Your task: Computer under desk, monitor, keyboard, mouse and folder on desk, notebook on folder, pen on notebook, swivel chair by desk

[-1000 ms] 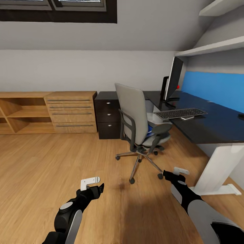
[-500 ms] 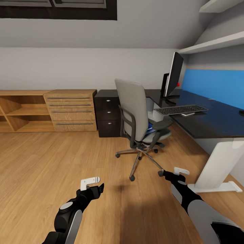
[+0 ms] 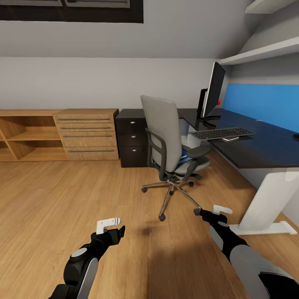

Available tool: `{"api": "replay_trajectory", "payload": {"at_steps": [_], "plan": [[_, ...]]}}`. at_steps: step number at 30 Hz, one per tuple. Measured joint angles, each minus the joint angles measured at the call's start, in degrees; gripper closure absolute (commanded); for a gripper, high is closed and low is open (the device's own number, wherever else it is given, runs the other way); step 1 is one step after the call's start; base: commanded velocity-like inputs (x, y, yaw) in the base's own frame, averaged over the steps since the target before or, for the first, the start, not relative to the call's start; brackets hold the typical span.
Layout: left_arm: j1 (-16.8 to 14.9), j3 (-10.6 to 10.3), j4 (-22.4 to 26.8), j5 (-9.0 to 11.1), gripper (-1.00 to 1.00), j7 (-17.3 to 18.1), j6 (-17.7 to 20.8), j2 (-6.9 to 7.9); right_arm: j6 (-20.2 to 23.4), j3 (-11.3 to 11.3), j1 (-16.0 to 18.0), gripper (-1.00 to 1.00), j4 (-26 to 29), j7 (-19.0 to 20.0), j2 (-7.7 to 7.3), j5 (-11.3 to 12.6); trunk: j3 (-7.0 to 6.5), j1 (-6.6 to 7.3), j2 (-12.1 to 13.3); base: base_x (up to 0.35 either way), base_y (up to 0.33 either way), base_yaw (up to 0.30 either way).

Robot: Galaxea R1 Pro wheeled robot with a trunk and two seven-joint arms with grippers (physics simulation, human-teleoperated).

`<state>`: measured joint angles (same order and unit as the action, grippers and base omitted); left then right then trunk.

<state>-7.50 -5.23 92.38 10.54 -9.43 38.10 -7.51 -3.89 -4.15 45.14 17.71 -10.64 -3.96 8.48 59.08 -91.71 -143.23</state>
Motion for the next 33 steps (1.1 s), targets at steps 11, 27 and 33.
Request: {"api": "replay_trajectory", "payload": {"at_steps": [11,27,33], "plan": [[0.06,0.0,-0.07,-0.14,-1.0,0.0,-0.16,0.12,-3.79,-0.01,-0.1,-1.0,-0.24,-0.06,0.0,-0.19,0.0,0.03,0.0,0.201,0.0,0.0],[0.06,0.0,-0.77,-0.1,-1.0,0.0,-0.13,0.13,-8.11,0.0,-0.18,-1.0,-0.62,-0.15,-0.17,-0.37,0.0,0.01,0.0,0.178,-0.033,0.0],[0.06,0.01,-0.78,-0.16,-1.0,0.0,-0.17,0.13,-8.11,-0.02,-0.17,-1.0,-0.62,-0.22,-0.25,-0.38,0.0,0.01,0.0,0.136,-0.137,0.0]]}}
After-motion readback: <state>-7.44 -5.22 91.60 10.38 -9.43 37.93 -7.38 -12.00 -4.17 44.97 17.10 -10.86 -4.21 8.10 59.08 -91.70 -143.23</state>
